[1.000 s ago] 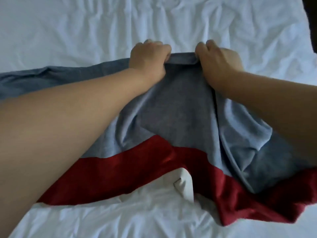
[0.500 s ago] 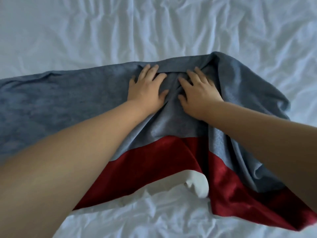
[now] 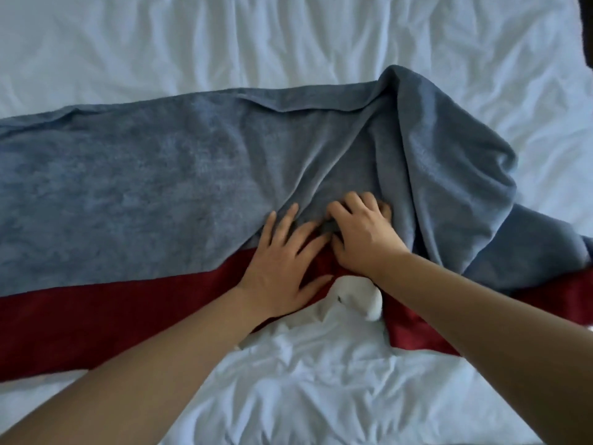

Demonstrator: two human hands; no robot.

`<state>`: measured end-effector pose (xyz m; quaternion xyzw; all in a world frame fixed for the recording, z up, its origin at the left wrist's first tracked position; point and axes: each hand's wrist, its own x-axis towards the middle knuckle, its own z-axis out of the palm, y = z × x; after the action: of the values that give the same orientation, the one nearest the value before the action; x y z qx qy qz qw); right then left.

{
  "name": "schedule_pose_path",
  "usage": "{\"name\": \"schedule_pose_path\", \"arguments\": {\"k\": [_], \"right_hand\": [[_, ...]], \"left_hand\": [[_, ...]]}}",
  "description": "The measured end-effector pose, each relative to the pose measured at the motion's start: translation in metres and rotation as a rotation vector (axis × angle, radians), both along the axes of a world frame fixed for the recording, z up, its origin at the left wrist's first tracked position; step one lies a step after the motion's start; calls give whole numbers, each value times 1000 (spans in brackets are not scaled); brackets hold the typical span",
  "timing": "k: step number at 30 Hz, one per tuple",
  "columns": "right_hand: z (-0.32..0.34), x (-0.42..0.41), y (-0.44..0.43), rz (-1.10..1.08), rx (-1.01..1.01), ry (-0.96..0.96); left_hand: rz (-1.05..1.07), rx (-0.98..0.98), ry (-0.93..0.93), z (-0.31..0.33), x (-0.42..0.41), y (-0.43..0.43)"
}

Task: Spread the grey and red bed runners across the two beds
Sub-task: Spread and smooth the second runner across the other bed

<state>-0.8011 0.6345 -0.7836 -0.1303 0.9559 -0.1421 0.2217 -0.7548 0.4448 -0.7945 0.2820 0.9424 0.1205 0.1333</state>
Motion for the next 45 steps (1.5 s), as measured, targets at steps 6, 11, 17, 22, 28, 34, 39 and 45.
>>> {"name": "schedule_pose_path", "arguments": {"k": [6,11,17,22,28,34,39,45], "right_hand": [[12,44,-3,-97,-74,110],[18,121,12,-59,-117,193],[10,162,27,-76,-84,232],[10,151,6,-103,85,185],[16,149,15,3,126,260],[21,173,46,102,-201,485],[15,220,54,131,-31,302],[7,210,54,-152,334,424]], "left_hand": [[-32,162,43,-1,31,-10],[-93,188,116,-3,64,-28],[-97,106,35,0,85,-44],[97,-34,-203,15,78,-24],[43,-307,-166,23,70,-5],[-26,-208,-51,43,96,-14],[-43,-36,-52,40,136,-31],[17,-85,62,20,139,-52]]}}
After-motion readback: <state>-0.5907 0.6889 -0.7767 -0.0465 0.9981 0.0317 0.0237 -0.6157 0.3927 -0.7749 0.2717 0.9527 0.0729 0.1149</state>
